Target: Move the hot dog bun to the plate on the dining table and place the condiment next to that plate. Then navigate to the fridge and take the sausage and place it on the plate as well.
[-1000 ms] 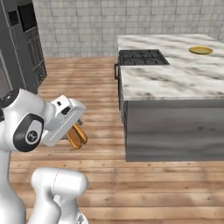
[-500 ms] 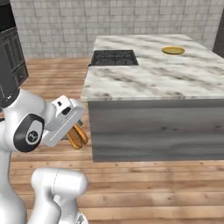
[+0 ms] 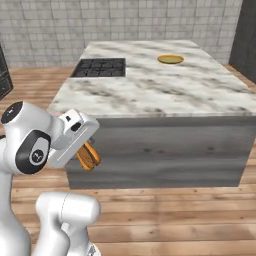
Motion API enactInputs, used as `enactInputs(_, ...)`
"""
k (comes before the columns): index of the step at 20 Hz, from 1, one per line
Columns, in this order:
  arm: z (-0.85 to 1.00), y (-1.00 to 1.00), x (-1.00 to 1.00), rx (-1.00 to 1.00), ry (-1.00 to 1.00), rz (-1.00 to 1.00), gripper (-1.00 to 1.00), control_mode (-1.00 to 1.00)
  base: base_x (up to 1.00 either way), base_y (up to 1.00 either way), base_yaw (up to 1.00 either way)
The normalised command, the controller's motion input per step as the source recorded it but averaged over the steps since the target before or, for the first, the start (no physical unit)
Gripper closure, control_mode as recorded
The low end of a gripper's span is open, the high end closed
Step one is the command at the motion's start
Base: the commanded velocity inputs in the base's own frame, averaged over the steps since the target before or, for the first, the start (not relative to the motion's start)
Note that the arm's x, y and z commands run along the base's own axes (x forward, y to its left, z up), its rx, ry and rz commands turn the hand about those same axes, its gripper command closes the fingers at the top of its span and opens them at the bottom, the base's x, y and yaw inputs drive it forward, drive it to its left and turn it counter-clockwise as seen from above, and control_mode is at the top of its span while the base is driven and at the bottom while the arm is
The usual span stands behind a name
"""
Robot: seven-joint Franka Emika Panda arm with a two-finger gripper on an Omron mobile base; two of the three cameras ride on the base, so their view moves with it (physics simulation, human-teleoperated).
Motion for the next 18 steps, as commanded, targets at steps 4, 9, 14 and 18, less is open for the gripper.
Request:
enactInputs(4,0.00,0.00,0.00,0.00,0.00,0.00,1.00,1.00,0.59,-0.97,0.00)
enactInputs(9,0.00,0.00,0.00,0.00,0.00,0.00,1.00,1.00,0.51,-1.00,0.03)
enactInputs(14,0.00,0.00,0.00,0.00,0.00,0.00,1.00,1.00,0.43,-1.00,0.03)
enactInputs(18,0.00,0.00,0.00,0.00,0.00,0.00,1.00,1.00,0.46,-1.00,0.04)
